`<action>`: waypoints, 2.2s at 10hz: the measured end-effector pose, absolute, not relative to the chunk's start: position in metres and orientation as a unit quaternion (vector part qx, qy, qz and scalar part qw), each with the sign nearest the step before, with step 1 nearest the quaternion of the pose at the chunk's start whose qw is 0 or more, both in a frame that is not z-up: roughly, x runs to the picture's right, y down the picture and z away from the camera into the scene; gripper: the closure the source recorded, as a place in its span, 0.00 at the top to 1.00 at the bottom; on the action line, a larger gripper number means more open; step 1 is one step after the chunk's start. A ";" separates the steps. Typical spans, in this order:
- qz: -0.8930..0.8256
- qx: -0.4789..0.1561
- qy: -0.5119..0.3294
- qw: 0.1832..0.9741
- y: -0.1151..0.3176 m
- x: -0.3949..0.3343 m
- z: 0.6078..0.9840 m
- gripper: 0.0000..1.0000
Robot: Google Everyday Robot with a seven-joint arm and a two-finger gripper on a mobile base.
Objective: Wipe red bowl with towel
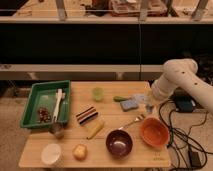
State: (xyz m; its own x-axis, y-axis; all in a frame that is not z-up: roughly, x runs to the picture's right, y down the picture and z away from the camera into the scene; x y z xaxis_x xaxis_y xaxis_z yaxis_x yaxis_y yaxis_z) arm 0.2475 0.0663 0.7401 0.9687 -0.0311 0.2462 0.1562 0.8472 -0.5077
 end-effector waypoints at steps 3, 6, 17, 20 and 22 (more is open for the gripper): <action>-0.050 -0.272 -0.116 0.954 0.066 0.246 0.741 0.00; -0.029 -0.271 -0.118 0.955 0.076 0.250 0.737 0.00; 0.040 -0.286 -0.094 0.953 0.195 0.268 0.723 0.00; 0.052 -0.291 -0.100 0.950 0.213 0.276 0.736 0.00; 0.054 -0.295 -0.109 0.948 0.216 0.275 0.738 0.00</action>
State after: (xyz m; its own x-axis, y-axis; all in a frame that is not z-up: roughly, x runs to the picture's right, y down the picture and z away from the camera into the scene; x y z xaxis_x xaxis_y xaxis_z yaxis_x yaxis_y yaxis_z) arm 0.2749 0.2163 0.7379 0.9705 0.1662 0.1748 -0.0376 0.8202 -0.5709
